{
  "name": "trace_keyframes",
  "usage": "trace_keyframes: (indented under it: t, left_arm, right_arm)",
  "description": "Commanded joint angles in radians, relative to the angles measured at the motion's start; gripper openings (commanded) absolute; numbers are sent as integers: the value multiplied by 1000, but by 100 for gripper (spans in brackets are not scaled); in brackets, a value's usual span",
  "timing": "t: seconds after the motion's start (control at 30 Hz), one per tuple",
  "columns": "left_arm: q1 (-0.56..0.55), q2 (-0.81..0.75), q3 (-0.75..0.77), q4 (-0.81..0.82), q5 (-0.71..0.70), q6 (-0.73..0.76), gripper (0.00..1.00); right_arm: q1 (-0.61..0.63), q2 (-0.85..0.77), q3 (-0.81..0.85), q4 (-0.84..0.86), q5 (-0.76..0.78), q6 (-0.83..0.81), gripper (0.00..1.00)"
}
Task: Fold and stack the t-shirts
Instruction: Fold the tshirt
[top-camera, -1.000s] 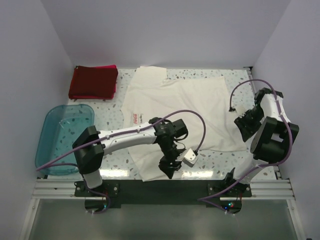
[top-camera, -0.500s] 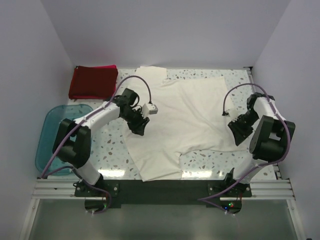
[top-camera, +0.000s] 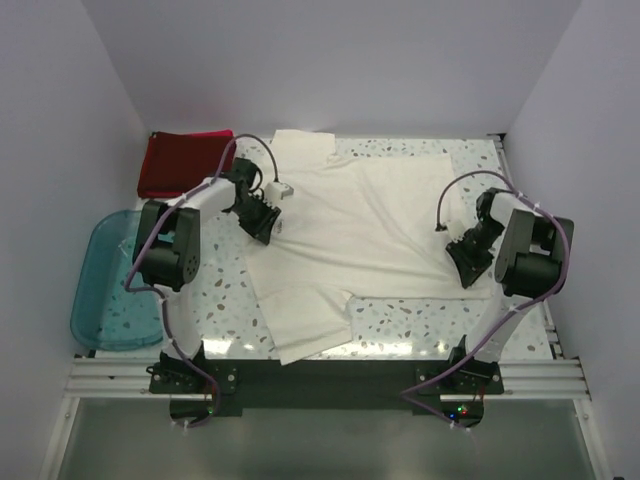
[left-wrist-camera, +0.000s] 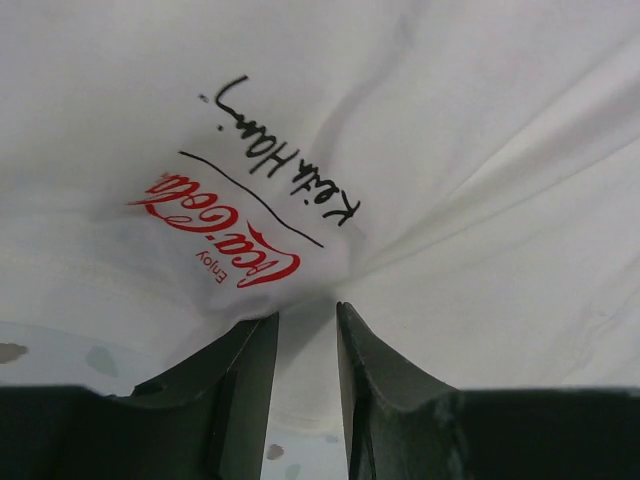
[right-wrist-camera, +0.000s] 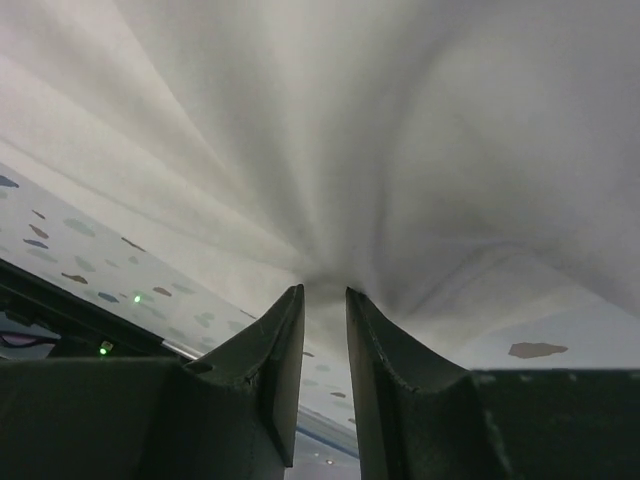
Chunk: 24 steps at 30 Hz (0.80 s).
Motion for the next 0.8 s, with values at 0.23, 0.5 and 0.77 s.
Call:
trace_keyframes:
  t: [0.23,0.5,0.77]
  left_arm:
    - [82,128,220,-87,94,110,49]
    - [77,104,329,-75,145,107,54]
    - [79,151,358,-9,32,32,55]
  right_arm:
    - [-13,36,392,-200,-248,11,34]
    - [55,186,583,-140,-300,179,33]
    - [130,269,562,49,-132,251,32]
